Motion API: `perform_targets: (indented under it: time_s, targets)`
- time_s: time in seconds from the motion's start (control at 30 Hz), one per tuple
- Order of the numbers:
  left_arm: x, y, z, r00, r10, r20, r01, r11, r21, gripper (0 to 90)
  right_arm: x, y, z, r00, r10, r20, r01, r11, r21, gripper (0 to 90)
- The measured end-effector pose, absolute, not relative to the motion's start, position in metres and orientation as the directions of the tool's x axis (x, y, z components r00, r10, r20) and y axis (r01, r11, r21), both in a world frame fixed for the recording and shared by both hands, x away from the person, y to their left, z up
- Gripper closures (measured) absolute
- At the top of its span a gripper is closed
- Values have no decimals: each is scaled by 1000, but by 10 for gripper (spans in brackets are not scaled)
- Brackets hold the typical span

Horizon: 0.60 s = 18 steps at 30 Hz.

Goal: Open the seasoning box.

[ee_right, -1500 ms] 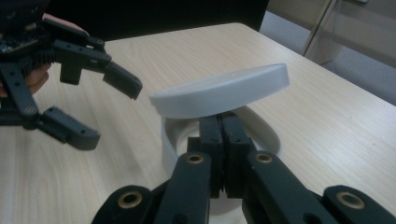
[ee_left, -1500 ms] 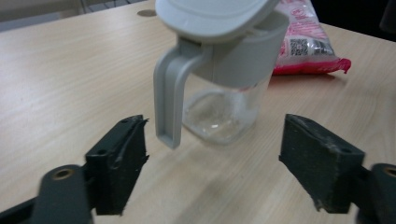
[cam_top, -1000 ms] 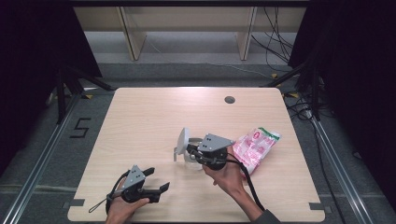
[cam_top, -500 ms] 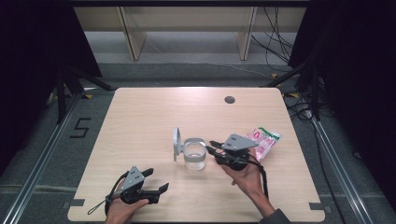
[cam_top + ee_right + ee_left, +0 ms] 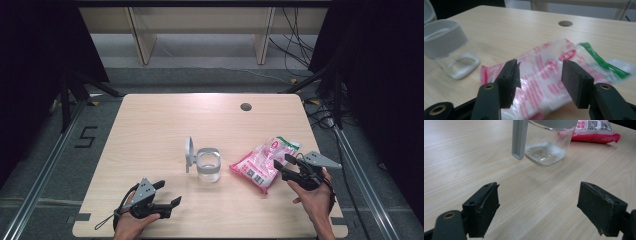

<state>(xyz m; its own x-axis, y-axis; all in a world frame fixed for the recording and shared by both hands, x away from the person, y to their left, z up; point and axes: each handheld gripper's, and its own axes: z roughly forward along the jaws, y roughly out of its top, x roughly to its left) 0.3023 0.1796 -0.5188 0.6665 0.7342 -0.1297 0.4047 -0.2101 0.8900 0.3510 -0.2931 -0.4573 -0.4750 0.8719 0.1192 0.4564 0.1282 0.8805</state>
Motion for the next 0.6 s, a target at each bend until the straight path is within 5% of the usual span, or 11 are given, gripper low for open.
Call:
perform_targets:
  time_s: [0.6]
  targets:
    - [307, 181, -518, 657, 735, -166, 416, -170, 893, 163, 356, -315, -478, -404, 905, 135, 525, 108, 844, 249]
